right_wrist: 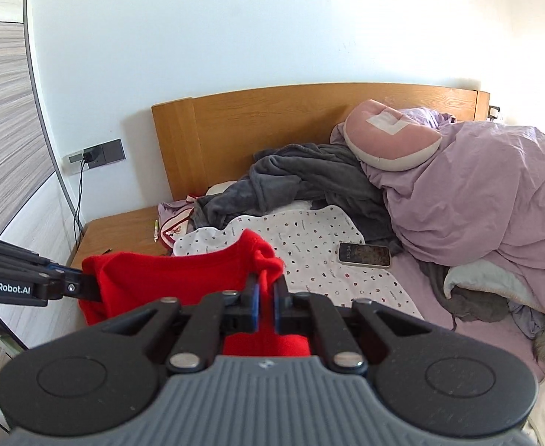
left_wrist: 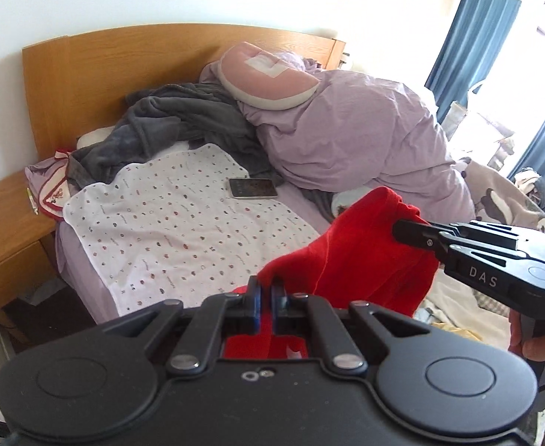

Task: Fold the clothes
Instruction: 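Lift the red garment with both grippers and shake it out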

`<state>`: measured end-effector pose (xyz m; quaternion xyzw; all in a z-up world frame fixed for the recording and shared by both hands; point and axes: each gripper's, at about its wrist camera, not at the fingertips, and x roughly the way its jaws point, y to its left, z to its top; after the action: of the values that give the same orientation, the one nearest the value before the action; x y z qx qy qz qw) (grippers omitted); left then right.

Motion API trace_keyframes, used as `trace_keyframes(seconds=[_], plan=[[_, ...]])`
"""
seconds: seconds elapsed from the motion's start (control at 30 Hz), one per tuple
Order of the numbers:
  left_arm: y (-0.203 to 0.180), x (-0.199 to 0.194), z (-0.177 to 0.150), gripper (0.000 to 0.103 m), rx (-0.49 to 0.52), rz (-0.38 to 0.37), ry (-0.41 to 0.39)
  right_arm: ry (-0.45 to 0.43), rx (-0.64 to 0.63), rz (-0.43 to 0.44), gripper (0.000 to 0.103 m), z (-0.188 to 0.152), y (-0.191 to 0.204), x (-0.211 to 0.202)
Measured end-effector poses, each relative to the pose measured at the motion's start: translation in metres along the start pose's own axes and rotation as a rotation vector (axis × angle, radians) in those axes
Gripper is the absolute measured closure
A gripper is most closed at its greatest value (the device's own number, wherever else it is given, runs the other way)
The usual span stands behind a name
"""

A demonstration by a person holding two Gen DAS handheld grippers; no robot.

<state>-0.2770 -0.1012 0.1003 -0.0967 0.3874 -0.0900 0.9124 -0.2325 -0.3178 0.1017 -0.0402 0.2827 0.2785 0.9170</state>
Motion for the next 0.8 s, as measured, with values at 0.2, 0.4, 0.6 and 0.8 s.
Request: trace_keyframes(seconds=[0.2, 0.4, 0.6, 0.8], plan=[[-0.010, -0.003, -0.003, 0.101, -0.017, -0.019, -0.027, -0.002, -0.051, 0.003, 0.095, 0.018, -0.006, -0.024], [0.024, 0.074, -0.008, 0.101, -0.114, 0.116, 0.068, 0.102, -0.105, 0.023, 0.095, 0.002, -0.021, 0.059], [0.079, 0.171, 0.002, 0.101, -0.199, 0.271, 0.098, 0.181, -0.092, 0.070, 0.095, -0.012, -0.033, 0.190], [0.147, 0.234, 0.018, 0.101, -0.288, 0.355, 0.124, 0.213, -0.123, 0.137, 0.095, -0.008, -0.022, 0.313]])
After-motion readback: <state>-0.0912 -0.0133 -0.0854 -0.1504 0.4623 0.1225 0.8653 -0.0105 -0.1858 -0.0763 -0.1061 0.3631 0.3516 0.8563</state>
